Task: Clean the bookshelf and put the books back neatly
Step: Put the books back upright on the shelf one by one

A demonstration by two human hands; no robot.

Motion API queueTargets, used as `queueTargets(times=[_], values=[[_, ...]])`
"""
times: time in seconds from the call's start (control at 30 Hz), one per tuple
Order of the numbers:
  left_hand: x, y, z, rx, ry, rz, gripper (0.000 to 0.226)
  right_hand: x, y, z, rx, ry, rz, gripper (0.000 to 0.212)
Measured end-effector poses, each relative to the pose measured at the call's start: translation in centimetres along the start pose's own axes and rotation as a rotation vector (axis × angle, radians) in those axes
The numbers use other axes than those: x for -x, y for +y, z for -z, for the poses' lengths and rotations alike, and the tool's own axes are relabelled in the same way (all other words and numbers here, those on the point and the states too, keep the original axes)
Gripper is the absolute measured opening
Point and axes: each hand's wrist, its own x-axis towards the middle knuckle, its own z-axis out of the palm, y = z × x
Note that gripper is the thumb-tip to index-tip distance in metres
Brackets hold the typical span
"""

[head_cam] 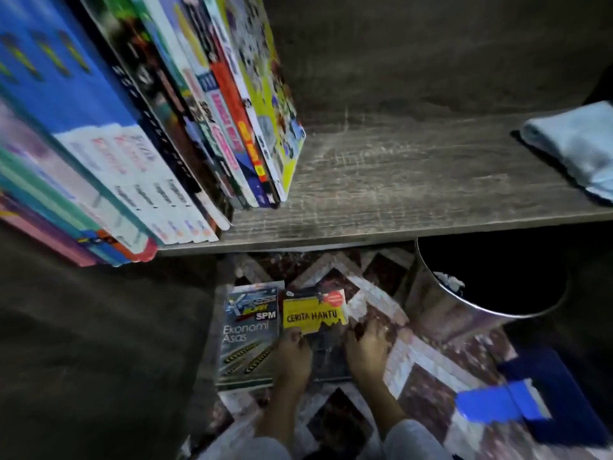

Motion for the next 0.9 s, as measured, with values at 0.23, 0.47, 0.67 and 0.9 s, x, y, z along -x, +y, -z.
queueTargets(times=[0.23,0.47,0.67,0.9], values=[[-3.6,-2.1,-3.5,-0.035,-0.144,0.267,0.067,-3.9,4.0,-3.5,0.079,-0.321,-0.252,0.071],[-3.0,-2.0,-5.4,-0.104,-0.019,0.308,0.080,-4.9,5.3,-4.9,0.167,-0.368,-0.288,0.063],[-1.5,-2.9,-6.5,-0.123,0.031,0.283,0.073,-6.3,6.6,-4.4,-0.022,-0.354,-0.412,0.040],[-2.5,-2.6,-5.9,-0.011,0.066,0.404,0.067,-5.6,6.7,-4.6,0.024,-0.345,-0.384,0.073]])
